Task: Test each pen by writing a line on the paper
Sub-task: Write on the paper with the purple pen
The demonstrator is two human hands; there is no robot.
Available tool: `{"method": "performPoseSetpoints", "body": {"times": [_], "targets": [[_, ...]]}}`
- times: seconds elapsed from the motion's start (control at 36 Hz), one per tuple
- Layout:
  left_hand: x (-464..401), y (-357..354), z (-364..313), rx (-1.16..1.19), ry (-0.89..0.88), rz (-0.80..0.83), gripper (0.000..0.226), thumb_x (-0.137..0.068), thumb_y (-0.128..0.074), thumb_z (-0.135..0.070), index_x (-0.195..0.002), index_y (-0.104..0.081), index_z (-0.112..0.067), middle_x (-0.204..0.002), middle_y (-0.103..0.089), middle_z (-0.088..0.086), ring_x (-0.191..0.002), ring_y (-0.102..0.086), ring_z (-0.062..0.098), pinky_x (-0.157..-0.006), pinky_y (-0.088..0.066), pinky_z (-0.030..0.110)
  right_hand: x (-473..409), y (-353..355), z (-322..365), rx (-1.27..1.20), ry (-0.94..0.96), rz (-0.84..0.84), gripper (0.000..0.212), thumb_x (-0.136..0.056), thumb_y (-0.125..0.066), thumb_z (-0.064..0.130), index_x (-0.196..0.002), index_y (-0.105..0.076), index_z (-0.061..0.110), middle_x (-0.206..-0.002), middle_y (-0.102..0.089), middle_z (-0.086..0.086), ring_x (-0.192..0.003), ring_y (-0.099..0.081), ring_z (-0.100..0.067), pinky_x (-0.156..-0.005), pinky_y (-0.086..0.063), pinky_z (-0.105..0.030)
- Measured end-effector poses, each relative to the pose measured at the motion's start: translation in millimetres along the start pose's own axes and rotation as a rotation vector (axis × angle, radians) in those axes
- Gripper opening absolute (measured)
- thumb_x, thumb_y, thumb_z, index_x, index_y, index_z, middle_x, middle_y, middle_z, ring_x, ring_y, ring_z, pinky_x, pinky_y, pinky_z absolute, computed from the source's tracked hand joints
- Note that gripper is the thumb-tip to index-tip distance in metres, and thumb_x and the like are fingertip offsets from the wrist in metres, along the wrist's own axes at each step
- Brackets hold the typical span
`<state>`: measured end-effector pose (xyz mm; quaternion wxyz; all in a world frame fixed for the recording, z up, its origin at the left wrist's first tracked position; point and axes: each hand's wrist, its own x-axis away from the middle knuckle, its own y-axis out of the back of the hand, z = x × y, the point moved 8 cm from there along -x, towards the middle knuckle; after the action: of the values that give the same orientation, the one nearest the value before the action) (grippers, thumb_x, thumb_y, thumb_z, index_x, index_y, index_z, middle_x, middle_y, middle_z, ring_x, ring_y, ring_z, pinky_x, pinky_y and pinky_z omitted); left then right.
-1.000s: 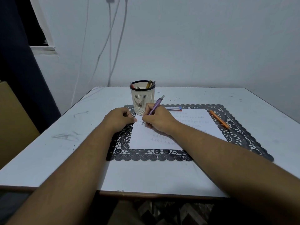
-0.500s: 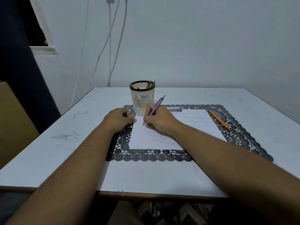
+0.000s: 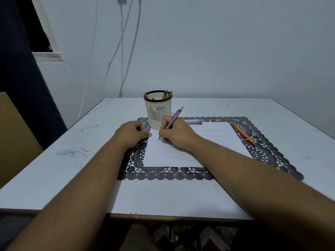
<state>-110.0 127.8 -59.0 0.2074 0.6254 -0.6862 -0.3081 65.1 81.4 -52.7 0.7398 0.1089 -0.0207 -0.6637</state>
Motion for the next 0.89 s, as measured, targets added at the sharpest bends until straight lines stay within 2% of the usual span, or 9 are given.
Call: {"method": "performPoseSetpoints", "body": {"times": [0.11, 0.25, 0.42, 0.53, 0.64, 0.78, 0.89], "targets": [[-1, 0, 1, 0.018, -0.002, -0.003, 0.028, -0.079, -0.084, -0.039, -0.08, -0.067, -0.017, -0.082, -0.074, 0.0, -0.078, -0.064, 0.021, -0.088, -0.054, 0.048, 1, 0, 1, 0.002, 0.005, -0.005, 0.028, -0.087, -0.066, -0.008, -0.071, -0.054, 0.011, -0.076, -0.052, -0.01, -0.074, -0.053, -0.026, -0.067, -0.052, -0.033], [-1, 0, 1, 0.022, -0.003, -0.001, 0.03, -0.079, -0.084, -0.04, -0.079, -0.066, -0.017, -0.083, -0.074, 0.001, -0.072, -0.06, 0.018, -0.088, -0.054, 0.047, -3, 4, -3, 0.012, -0.005, -0.051, 0.032, -0.087, -0.069, -0.003, -0.066, -0.052, 0.016, -0.07, -0.048, -0.006, -0.07, -0.051, -0.023, -0.062, -0.05, -0.031], [1, 0, 0, 0.02, 0.006, 0.002, 0.029, -0.079, -0.084, -0.039, -0.082, -0.067, -0.016, -0.084, -0.075, 0.002, -0.083, -0.068, 0.026, -0.09, -0.054, 0.048, 0, 0, 0, 0.007, -0.001, -0.006, 0.031, -0.087, -0.068, -0.005, -0.068, -0.054, 0.015, -0.075, -0.053, -0.009, -0.076, -0.054, -0.027, -0.068, -0.053, -0.033], [2, 0, -1, 0.01, 0.006, 0.003, 0.029, -0.079, -0.084, -0.038, -0.083, -0.067, -0.015, -0.084, -0.074, 0.002, -0.089, -0.069, 0.029, -0.091, -0.054, 0.048, 0, 10, -1, -0.002, 0.007, -0.061, 0.026, -0.089, -0.068, -0.003, -0.073, -0.054, 0.011, -0.074, -0.051, -0.013, -0.069, -0.054, -0.023, -0.059, -0.05, -0.028], [1, 0, 0, 0.009, 0.005, 0.006, 0.029, -0.078, -0.084, -0.038, -0.081, -0.066, -0.016, -0.084, -0.074, 0.002, -0.078, -0.065, 0.022, -0.091, -0.054, 0.049, 0, 12, -3, 0.025, -0.001, -0.071, 0.023, -0.089, -0.069, 0.001, -0.073, -0.055, 0.011, -0.074, -0.053, -0.013, -0.071, -0.057, -0.025, -0.064, -0.053, -0.03], [2, 0, -1, 0.011, 0.005, 0.004, 0.029, -0.079, -0.084, -0.039, -0.081, -0.066, -0.016, -0.084, -0.074, 0.002, -0.09, -0.07, 0.03, -0.092, -0.055, 0.05, 2, 10, -2, 0.038, -0.013, -0.052, 0.027, -0.089, -0.069, -0.001, -0.072, -0.054, 0.013, -0.075, -0.053, -0.011, -0.077, -0.057, -0.026, -0.07, -0.056, -0.032], [1, -1, 0, 0.021, -0.002, 0.007, 0.029, -0.078, -0.084, -0.039, -0.08, -0.066, -0.016, -0.079, -0.072, -0.001, -0.076, -0.063, 0.021, -0.092, -0.054, 0.05, 2, 11, 0, 0.051, -0.007, -0.074, 0.028, -0.089, -0.069, -0.001, -0.07, -0.053, 0.013, -0.073, -0.051, -0.011, -0.074, -0.056, -0.026, -0.066, -0.054, -0.031]]}}
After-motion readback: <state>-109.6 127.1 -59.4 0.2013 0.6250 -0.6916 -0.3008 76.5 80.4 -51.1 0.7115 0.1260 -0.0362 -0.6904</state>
